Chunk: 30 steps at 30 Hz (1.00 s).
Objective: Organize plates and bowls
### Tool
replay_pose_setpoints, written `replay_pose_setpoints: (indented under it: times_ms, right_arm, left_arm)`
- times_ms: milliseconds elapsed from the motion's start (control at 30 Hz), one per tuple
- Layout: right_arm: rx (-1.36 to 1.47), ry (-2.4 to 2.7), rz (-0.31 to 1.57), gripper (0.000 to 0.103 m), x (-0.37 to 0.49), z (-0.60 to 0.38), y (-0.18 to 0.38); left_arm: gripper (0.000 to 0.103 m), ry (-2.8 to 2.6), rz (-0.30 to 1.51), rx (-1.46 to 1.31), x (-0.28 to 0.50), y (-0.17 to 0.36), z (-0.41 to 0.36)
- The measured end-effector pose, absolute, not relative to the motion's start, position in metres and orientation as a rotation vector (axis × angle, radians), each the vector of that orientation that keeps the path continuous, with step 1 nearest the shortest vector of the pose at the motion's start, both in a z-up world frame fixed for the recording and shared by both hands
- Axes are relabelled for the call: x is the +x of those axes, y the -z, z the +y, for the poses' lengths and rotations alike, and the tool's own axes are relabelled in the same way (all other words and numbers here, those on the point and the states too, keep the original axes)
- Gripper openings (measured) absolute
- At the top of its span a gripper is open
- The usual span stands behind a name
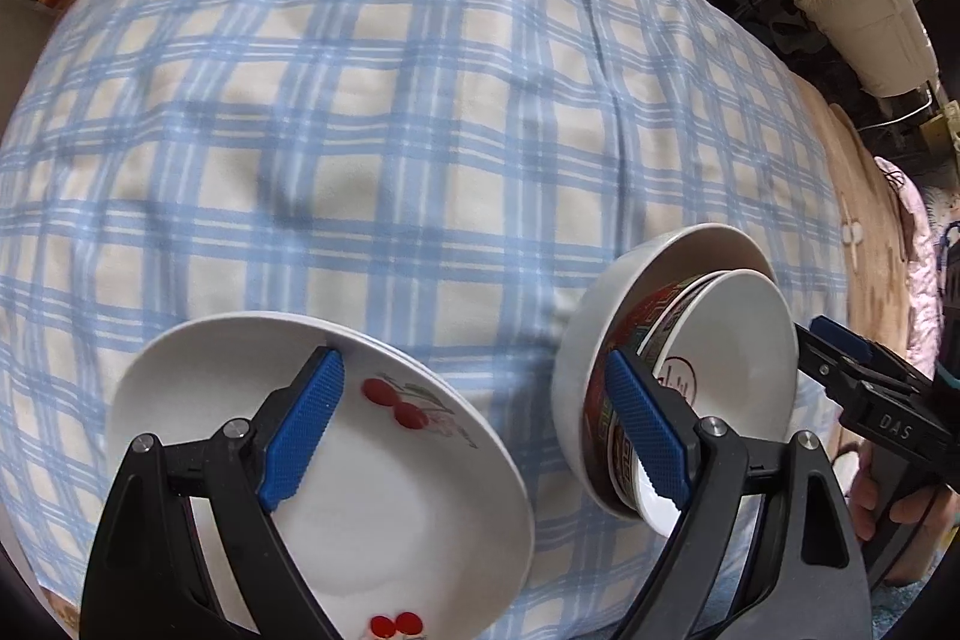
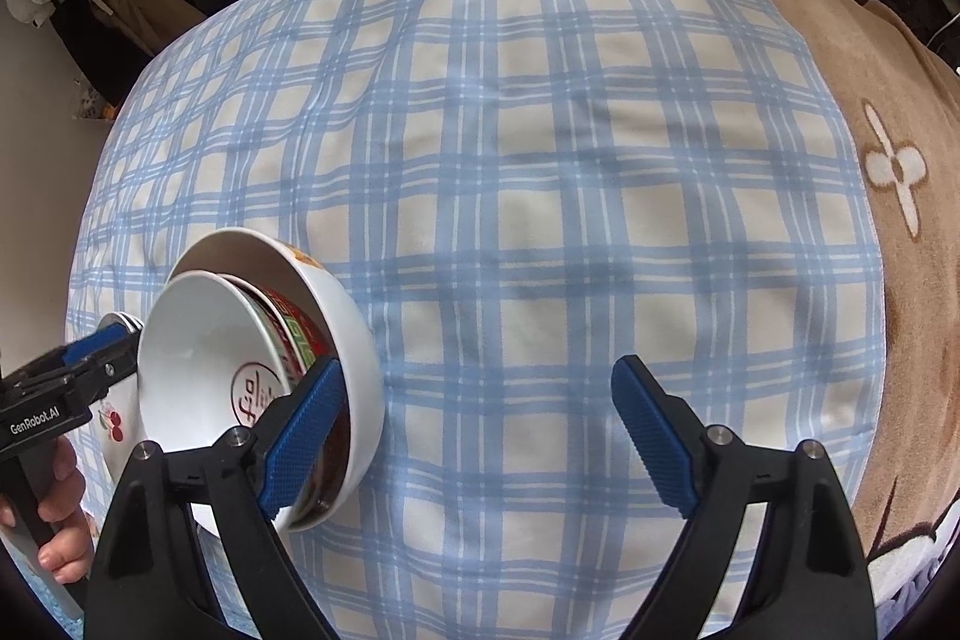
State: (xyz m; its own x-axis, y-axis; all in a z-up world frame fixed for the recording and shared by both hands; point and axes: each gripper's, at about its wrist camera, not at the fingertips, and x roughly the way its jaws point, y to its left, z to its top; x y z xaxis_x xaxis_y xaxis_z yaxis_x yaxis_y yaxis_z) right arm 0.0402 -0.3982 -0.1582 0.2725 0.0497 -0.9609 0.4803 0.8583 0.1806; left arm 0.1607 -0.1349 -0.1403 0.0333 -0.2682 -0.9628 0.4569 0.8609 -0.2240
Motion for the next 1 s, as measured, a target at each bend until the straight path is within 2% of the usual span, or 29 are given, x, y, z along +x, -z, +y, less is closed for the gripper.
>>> replay_pose_setpoints:
  times_ms: [167,433,567,633,733,867,933,1000]
  right_arm:
    - [0.498,0.3,1.265,0.094,0.04,-0.398,0.158]
    - [0.548,0.212,1.241,0.053,0.041,-0.39,0.156]
    - [0.551,0.184,1.235,0.039,0.044,-0.383,0.154]
    - [0.557,0.169,1.233,0.03,0.044,-0.381,0.154]
    - [0.546,0.161,1.227,0.024,0.045,-0.378,0.153]
    - [0.501,0.164,1.226,0.018,0.049,-0.369,0.15]
    - [0.471,0.173,1.229,0.018,0.05,-0.366,0.147]
    - [0.447,0.181,1.235,0.018,0.05,-0.363,0.146]
  left_arm:
    - [0.088,0.54,1.416,0.178,0.16,0.139,-0.137]
    - [0.088,0.508,1.363,0.277,0.155,0.132,-0.144]
    - [0.085,0.49,1.312,0.361,0.147,0.126,-0.151]
    - [0.077,0.503,1.29,0.381,0.143,0.124,-0.156]
    - [0.065,0.534,1.318,0.33,0.145,0.126,-0.155]
    - [0.054,0.55,1.318,0.318,0.144,0.126,-0.154]
    - [0.038,0.569,1.318,0.32,0.14,0.124,-0.157]
    - [0.036,0.57,1.314,0.324,0.138,0.124,-0.16]
